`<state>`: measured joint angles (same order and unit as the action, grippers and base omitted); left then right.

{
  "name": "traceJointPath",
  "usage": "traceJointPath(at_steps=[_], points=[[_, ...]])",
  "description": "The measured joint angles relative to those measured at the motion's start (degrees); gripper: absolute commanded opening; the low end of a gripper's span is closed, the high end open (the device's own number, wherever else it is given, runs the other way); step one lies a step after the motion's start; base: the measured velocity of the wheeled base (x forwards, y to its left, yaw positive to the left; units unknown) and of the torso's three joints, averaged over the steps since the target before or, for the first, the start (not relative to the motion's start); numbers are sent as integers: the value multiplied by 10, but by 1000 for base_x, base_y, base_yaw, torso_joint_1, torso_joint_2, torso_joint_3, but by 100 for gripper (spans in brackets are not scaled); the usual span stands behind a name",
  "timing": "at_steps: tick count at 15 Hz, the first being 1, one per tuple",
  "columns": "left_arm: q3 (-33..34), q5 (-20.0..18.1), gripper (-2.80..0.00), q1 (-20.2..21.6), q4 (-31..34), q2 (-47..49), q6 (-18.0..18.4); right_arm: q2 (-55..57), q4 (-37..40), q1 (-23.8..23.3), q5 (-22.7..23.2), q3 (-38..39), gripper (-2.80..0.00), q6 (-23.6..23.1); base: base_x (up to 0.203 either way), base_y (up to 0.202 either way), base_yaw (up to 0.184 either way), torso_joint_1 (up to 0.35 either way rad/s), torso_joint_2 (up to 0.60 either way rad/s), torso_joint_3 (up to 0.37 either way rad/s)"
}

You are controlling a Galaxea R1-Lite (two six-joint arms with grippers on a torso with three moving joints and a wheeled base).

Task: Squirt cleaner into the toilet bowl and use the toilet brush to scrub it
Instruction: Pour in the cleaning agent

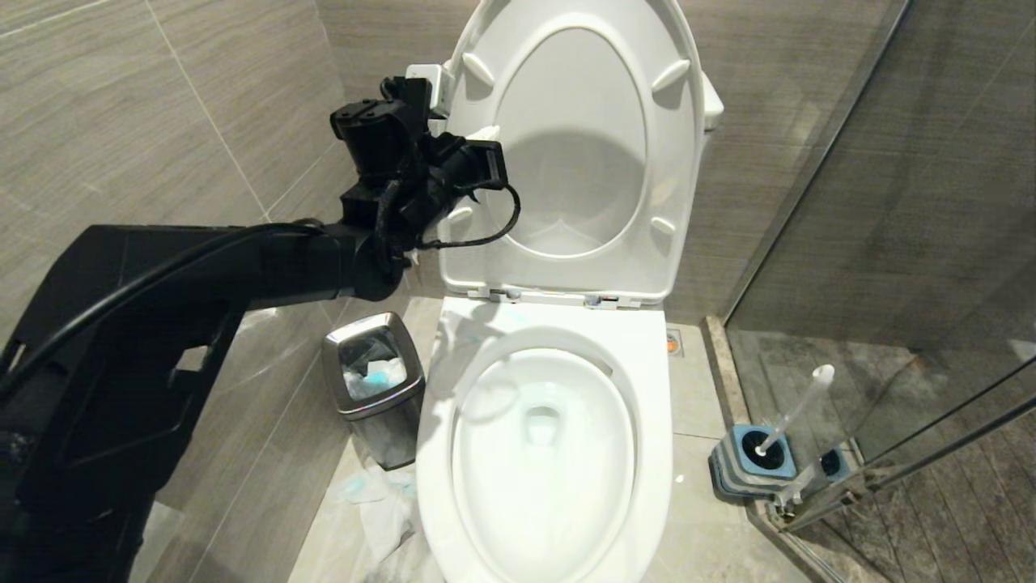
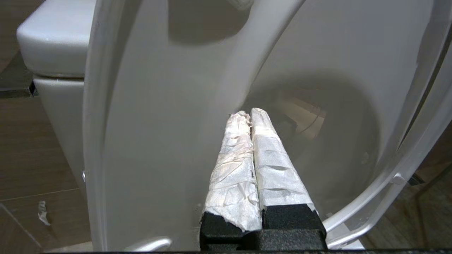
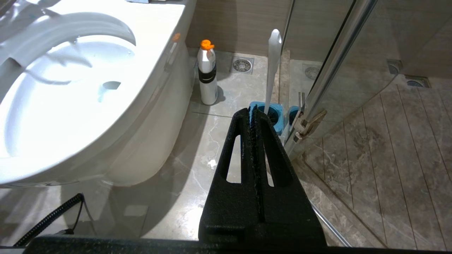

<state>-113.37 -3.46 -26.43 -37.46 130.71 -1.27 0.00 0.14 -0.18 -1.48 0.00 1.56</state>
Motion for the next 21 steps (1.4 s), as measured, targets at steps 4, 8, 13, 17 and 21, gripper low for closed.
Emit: traceJointPath(at_steps=[4, 8, 13, 17, 21], points=[[0, 1, -280, 4, 0, 9, -1, 0, 0, 0, 0, 0, -280, 0, 0, 0, 0, 0, 0, 0], [0, 3, -280, 4, 2, 2, -2, 0, 0, 0, 0, 0, -280, 0, 0, 0, 0, 0, 0, 0], [5, 9, -280, -3, 54, -68, -11, 0, 0, 0, 0, 0, -280, 0, 0, 0, 0, 0, 0, 0], [13, 27, -280, -15, 127, -160, -43, 0, 0, 0, 0, 0, -280, 0, 0, 0, 0, 0, 0, 0], [22, 43, -280, -11, 248, -266, -88, 0, 0, 0, 0, 0, -280, 0, 0, 0, 0, 0, 0, 0]])
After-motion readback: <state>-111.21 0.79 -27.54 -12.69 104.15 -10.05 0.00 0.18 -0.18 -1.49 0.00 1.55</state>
